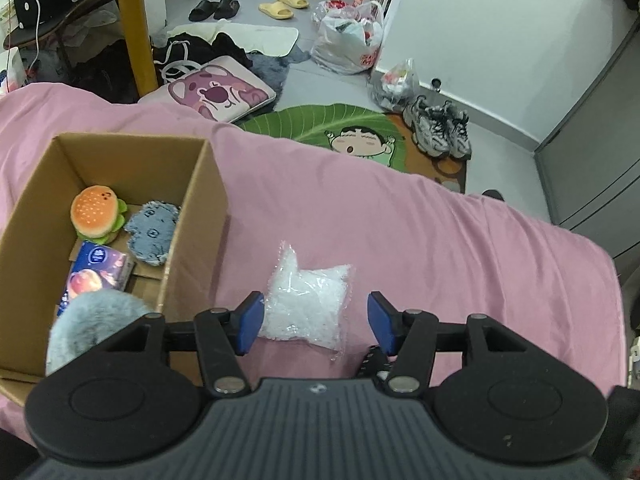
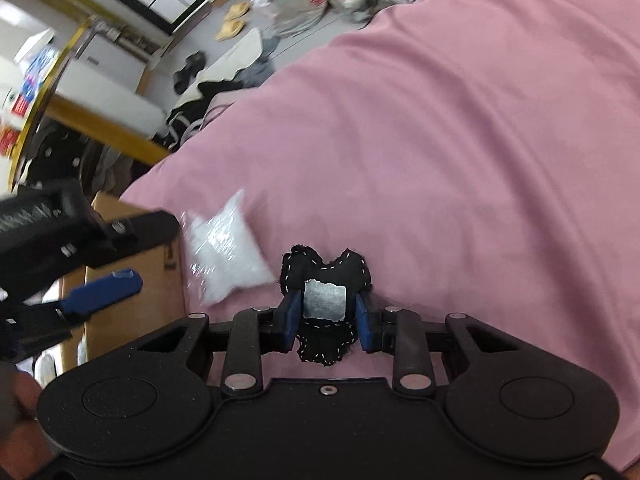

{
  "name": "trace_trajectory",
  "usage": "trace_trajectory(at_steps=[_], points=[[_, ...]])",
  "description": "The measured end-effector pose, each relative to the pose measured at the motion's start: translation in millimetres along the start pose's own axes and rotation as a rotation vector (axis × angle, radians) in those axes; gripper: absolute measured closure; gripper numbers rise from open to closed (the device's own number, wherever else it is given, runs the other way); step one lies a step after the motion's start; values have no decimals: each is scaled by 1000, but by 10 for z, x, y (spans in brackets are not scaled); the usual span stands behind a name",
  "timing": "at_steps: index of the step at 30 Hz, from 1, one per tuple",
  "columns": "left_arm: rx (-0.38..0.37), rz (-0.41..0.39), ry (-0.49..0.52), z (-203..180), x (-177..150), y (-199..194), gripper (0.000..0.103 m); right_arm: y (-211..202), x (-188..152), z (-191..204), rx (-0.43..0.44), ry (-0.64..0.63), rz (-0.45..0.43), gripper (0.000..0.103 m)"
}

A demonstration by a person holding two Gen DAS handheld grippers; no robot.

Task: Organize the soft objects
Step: 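Grasp the black heart patch with right gripper while left gripper grasps the plastic bag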

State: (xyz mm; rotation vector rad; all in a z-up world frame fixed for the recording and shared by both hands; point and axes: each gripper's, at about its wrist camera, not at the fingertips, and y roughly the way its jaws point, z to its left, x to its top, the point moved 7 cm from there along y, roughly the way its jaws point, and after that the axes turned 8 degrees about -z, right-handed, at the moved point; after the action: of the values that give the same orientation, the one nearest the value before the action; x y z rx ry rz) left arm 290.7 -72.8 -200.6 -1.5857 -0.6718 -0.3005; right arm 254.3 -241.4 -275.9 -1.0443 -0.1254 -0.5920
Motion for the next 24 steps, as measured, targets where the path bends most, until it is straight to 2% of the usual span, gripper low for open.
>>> trace_trajectory(at_steps=[5, 15, 19, 24], points=[[40, 24, 12, -35, -55, 190, 46, 6, 70, -64, -21, 24, -28, 74], [115, 85, 55, -5, -119, 507, 38, 59, 144, -88, -21, 41, -41, 74], [129, 77, 77, -43, -118, 568, 31, 46, 147, -89, -19, 43, -43, 74], [142, 80, 79, -39, -121, 611, 31, 11, 138, -105, -15, 43, -44, 74]])
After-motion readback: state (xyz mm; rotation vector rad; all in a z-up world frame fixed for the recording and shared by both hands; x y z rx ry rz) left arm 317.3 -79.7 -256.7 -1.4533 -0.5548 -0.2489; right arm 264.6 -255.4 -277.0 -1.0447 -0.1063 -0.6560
